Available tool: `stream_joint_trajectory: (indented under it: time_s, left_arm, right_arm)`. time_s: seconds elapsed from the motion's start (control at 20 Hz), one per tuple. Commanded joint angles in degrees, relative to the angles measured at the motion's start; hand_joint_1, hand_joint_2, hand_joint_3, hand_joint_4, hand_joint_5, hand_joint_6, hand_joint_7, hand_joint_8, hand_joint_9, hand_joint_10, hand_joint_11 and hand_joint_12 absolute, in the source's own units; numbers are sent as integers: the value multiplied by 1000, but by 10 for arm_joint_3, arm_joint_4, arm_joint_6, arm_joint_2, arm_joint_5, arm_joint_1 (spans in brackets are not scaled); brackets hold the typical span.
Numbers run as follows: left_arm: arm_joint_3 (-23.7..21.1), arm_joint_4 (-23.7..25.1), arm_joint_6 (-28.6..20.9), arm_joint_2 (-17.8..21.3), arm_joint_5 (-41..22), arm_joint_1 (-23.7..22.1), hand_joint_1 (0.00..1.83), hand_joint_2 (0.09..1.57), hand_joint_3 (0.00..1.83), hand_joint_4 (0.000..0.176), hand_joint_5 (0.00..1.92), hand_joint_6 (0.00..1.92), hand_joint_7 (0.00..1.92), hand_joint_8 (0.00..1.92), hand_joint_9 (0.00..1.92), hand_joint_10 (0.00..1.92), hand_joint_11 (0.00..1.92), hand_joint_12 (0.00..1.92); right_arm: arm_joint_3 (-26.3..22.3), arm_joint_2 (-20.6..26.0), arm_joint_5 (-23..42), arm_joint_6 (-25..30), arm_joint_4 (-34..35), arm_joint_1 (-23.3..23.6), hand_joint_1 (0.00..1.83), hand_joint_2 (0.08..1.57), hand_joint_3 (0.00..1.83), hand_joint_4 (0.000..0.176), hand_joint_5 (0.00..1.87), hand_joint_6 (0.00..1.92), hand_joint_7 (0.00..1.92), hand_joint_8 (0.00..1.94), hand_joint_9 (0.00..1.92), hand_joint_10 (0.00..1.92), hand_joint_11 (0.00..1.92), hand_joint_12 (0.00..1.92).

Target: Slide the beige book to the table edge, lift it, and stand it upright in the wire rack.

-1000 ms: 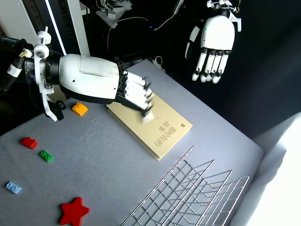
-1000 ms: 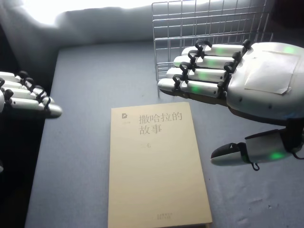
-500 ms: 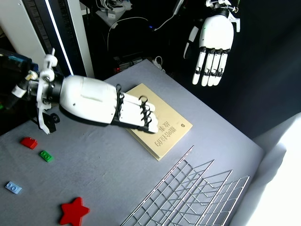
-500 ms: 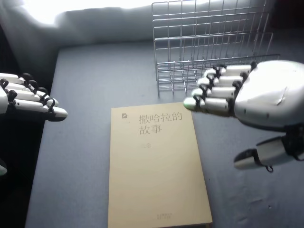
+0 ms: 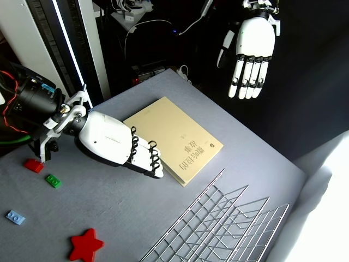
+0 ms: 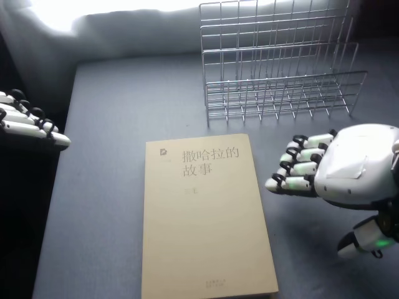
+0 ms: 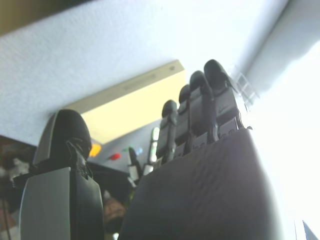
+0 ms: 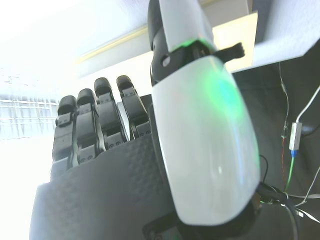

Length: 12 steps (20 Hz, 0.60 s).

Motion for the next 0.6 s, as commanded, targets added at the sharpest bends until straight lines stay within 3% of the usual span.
stream_joint_trajectory:
  time_s: [0.0, 0.05, 0.2, 0.4, 0.55]
  left_arm:
    - [9, -12, -3, 1, 22, -3, 719, 1119, 1, 57, 99, 6, 127, 7, 162, 4, 0, 494]
    - [18, -11, -3, -2, 22, -3, 726, 1116, 0, 56, 112, 7, 140, 7, 172, 6, 0, 525]
    - [44, 0, -32, -11, 18, -3, 724, 1121, 1, 57, 102, 0, 110, 1, 137, 2, 0, 472]
    - [68, 2, -48, -19, 14, -1, 748, 1106, 0, 56, 136, 3, 152, 4, 173, 6, 0, 597]
    - [87, 1, -65, -25, 6, 8, 721, 1113, 1, 56, 114, 1, 128, 0, 152, 0, 0, 548]
  right_arm:
    - [-1, 3, 39, 0, -4, 1, 704, 1046, 4, 0, 76, 1, 123, 1, 74, 4, 0, 308]
    - [-1, 3, 39, 0, -4, -1, 671, 1061, 7, 0, 59, 0, 114, 0, 59, 0, 0, 285]
    - [-1, -5, 43, 1, -4, -1, 658, 1057, 0, 0, 105, 14, 139, 3, 97, 11, 0, 546]
    - [1, -24, 31, 0, -4, -12, 656, 1048, 0, 0, 127, 14, 185, 7, 154, 25, 0, 613]
    - [1, -32, 37, 0, -4, -9, 648, 1042, 0, 0, 151, 16, 222, 10, 188, 30, 0, 733]
